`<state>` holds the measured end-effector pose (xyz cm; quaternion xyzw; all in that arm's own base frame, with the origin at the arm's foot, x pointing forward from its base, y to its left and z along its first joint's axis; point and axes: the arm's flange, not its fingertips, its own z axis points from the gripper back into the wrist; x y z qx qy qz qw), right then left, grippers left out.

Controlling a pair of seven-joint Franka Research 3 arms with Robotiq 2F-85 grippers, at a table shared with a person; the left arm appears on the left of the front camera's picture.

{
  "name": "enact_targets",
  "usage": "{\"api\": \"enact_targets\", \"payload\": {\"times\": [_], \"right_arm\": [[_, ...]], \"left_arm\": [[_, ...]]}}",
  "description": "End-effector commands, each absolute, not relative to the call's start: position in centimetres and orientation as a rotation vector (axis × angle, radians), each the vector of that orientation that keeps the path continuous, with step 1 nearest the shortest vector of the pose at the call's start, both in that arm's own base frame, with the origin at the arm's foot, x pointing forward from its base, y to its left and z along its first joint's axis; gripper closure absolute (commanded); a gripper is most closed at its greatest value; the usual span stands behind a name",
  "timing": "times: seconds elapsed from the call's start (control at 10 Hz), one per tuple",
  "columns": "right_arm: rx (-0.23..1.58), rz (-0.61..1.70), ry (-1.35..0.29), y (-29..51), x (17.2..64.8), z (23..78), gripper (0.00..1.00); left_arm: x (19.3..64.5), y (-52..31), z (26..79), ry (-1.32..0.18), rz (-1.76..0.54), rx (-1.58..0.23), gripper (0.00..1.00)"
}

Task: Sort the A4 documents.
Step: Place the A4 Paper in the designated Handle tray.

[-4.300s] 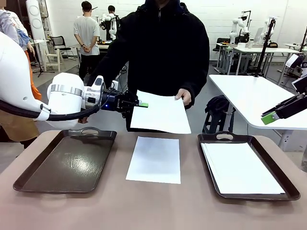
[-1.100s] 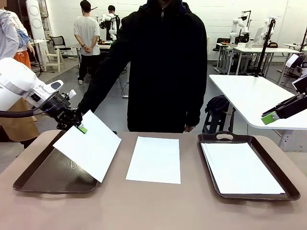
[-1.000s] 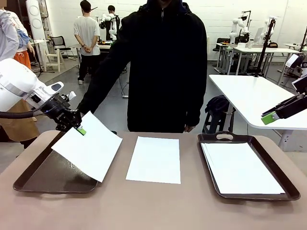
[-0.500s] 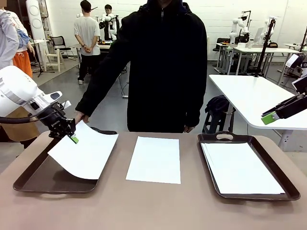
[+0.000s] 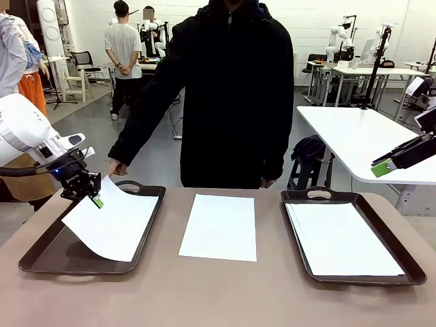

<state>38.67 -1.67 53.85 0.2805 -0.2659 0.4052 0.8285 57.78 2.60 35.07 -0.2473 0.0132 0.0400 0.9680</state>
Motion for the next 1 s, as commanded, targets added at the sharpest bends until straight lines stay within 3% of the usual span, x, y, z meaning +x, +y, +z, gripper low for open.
{"api": "enact_targets", "payload": {"times": [0.0, 0.2, 0.3, 0.4, 0.5, 0.6, 0.7, 0.8, 0.9], "right_arm": [[0.6, 0.863, -0.565, -1.6, 38.7, 53.7, 0.0], [0.6, 0.863, -0.565, -1.6, 38.7, 53.7, 0.0], [0.6, 0.863, -0.565, -1.6, 38.7, 53.7, 0.0], [0.6, 0.863, -0.565, -1.6, 38.7, 53.7, 0.0], [0.6, 0.863, -0.565, -1.6, 38.7, 53.7, 0.0], [0.6, 0.863, -0.565, -1.6, 38.7, 53.7, 0.0], [0.6, 0.863, -0.565, -1.6, 38.7, 53.7, 0.0], [0.6, 0.863, -0.565, -1.6, 38.7, 53.7, 0.0], [0.6, 0.863, -0.565, -1.6, 38.7, 53.7, 0.0]], "left_arm": [[57.7, 2.1, 35.0, 0.026, 0.114, -0.433, 0.99], [57.7, 2.2, 34.6, 0.045, 0.138, -0.407, 0.99], [57.6, 2.1, 34.7, 0.049, 0.143, -0.402, 0.81], [57.5, 2.2, 34.8, 0.046, 0.144, -0.397, 0.81], [57.4, 2.4, 34.9, 0.048, 0.147, -0.386, 0.62], [57.3, 2.6, 35.1, 0.039, 0.154, -0.38, 0.78], [57.3, 2.7, 35.4, 0.033, 0.159, -0.366, 0.43], [57.2, 2.9, 35.6, 0.028, 0.161, -0.358, 0.59], [57.1, 3.0, 35.9, 0.025, 0.164, -0.354, 0.24]]}}
